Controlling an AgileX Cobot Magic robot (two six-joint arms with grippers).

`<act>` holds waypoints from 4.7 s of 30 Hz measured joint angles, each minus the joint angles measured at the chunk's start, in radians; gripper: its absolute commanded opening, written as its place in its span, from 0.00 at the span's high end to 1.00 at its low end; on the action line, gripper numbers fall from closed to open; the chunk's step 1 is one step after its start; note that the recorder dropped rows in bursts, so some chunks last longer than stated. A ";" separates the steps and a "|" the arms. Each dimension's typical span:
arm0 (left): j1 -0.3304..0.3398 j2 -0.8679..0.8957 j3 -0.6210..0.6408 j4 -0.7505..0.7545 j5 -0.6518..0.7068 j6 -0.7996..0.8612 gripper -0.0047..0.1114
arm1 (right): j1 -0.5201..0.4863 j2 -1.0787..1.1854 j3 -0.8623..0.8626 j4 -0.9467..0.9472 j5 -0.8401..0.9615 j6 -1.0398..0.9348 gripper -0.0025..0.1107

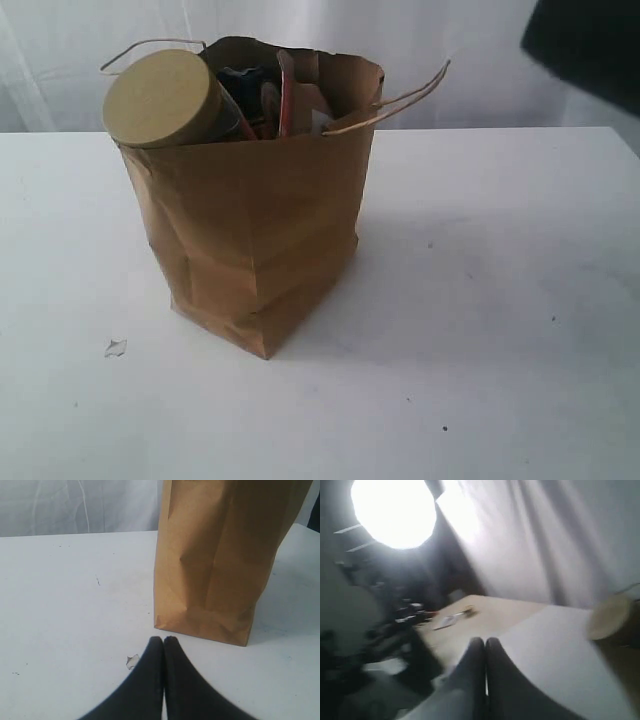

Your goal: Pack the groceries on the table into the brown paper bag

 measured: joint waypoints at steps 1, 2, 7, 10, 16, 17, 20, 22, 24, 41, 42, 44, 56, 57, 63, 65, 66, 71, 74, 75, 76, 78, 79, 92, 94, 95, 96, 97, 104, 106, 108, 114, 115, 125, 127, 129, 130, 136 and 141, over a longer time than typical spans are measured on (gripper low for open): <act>0.000 0.000 0.000 0.000 0.000 0.000 0.96 | 0.000 0.000 0.000 0.055 -0.068 0.007 0.98; 0.000 0.000 0.000 0.000 0.000 0.000 0.96 | 0.000 0.000 0.000 0.115 -0.126 0.009 0.98; 0.000 0.000 0.000 0.000 0.000 0.000 0.96 | 0.000 -0.001 0.000 0.469 -0.206 -0.078 0.98; 0.000 0.000 0.000 0.000 0.000 0.000 0.96 | 0.000 -0.001 0.000 0.761 -0.187 -0.297 0.98; 0.000 0.000 0.000 0.000 0.000 0.000 0.96 | 0.000 -0.001 0.000 1.208 -0.168 -0.946 0.98; 0.000 0.000 0.000 0.000 0.000 0.000 0.96 | 0.000 -0.001 0.000 1.261 -0.164 -1.083 0.98; 0.000 0.000 0.000 0.000 0.000 0.000 0.96 | 0.000 -0.001 0.000 1.357 -0.136 -1.494 0.98; 0.000 0.000 0.000 0.000 0.000 0.000 0.96 | 0.000 -0.003 0.000 1.377 -0.054 -1.799 0.98; 0.000 0.000 0.000 0.000 0.000 0.000 0.96 | 0.000 -0.014 0.000 1.385 0.123 -1.894 0.98; 0.000 0.000 0.000 0.000 0.000 0.000 0.96 | -0.157 -0.136 0.000 1.553 0.877 -1.799 0.98; 0.000 0.000 0.000 0.000 0.000 0.000 0.96 | -0.182 -0.138 0.000 1.564 0.884 -1.799 0.98; 0.000 0.000 0.000 0.000 0.000 0.000 0.96 | -0.239 -0.140 0.000 1.581 0.907 -1.799 0.98; 0.000 0.000 0.000 0.000 0.000 0.000 0.96 | -0.507 -0.211 0.000 1.956 0.981 -2.241 0.98; 0.000 0.000 0.000 0.000 0.000 0.000 0.96 | -0.523 -0.220 0.000 1.991 0.989 -2.286 0.98; 0.000 0.000 0.000 0.000 0.000 0.000 0.96 | -0.587 -0.264 0.000 2.073 1.025 -2.435 0.98; 0.000 0.000 0.000 0.000 0.000 0.000 0.96 | -0.589 -0.273 0.000 2.073 1.027 -2.455 0.98; 0.000 0.000 0.000 0.000 0.000 0.000 0.96 | -0.591 -0.277 0.000 2.073 1.027 -2.465 0.98; 0.000 0.000 0.000 0.000 0.000 0.000 0.96 | -0.593 -0.277 0.000 2.073 1.027 -2.479 0.98; 0.000 0.000 0.000 0.000 0.000 0.000 0.96 | -0.593 -0.277 0.000 2.073 1.027 -2.479 0.98; 0.000 0.000 0.000 0.000 0.000 0.000 0.96 | -0.593 -0.277 0.000 2.073 1.027 -2.479 0.98; 0.000 0.000 0.000 0.000 0.000 0.000 0.96 | -0.593 -0.277 0.000 2.073 1.027 -2.479 0.98; 0.000 0.000 0.000 0.000 0.000 0.000 0.96 | -0.593 -0.277 0.000 2.073 1.027 -2.479 0.98; 0.000 0.000 0.000 0.000 0.000 0.000 0.96 | -0.593 -0.277 0.000 2.073 1.027 -2.479 0.98; 0.000 0.000 0.000 0.000 0.000 0.000 0.96 | -0.593 -0.275 0.217 1.895 0.874 -2.184 0.98; 0.000 0.000 0.000 0.000 0.000 0.000 0.96 | -0.593 -0.275 0.258 1.799 0.835 -2.092 0.98; 0.000 0.000 0.000 0.000 0.000 0.000 0.96 | -0.593 -0.275 0.272 1.771 0.813 -2.069 0.98; 0.000 0.000 0.000 0.000 0.000 0.000 0.96 | -0.593 -0.275 0.288 1.739 0.789 -2.048 0.98; 0.000 0.000 0.000 0.000 0.000 0.000 0.96 | -0.593 -0.275 0.301 1.714 0.765 -2.038 0.98; 0.000 0.000 0.000 0.000 0.000 0.000 0.96 | -0.593 -0.293 0.397 1.661 0.588 -2.055 0.98; 0.000 0.000 0.000 0.000 0.000 0.000 0.96 | -0.593 -0.312 0.433 1.658 0.548 -2.057 0.98; 0.000 0.000 0.000 0.000 0.000 0.000 0.96 | -0.593 -0.335 0.474 1.658 0.526 -2.057 0.98; 0.000 0.000 0.000 0.000 0.000 0.000 0.96 | -0.593 -0.431 0.598 1.658 0.516 -2.059 0.98; 0.000 0.000 0.000 0.000 0.000 0.000 0.96 | -0.593 -0.444 0.613 1.658 0.514 -2.059 0.98; 0.000 0.000 0.000 0.000 0.000 0.000 0.96 | -0.593 -0.535 0.684 1.658 0.532 -2.059 0.98; 0.000 0.000 0.000 0.000 0.000 0.000 0.96 | -0.593 -0.537 0.684 1.658 0.536 -2.059 0.98; 0.000 0.000 0.000 0.000 0.000 0.000 0.96 | -0.593 -0.537 0.684 1.658 0.536 -2.059 0.98; 0.000 0.000 0.000 0.000 0.000 0.000 0.96 | -0.593 -0.538 0.684 1.658 0.536 -2.059 0.98; 0.000 0.000 0.000 0.000 0.000 0.000 0.96 | -0.593 -0.538 0.684 1.658 0.545 -2.059 0.98; 0.000 0.000 0.000 0.000 0.000 0.000 0.96 | -0.593 -0.538 0.684 1.658 0.605 -2.060 0.98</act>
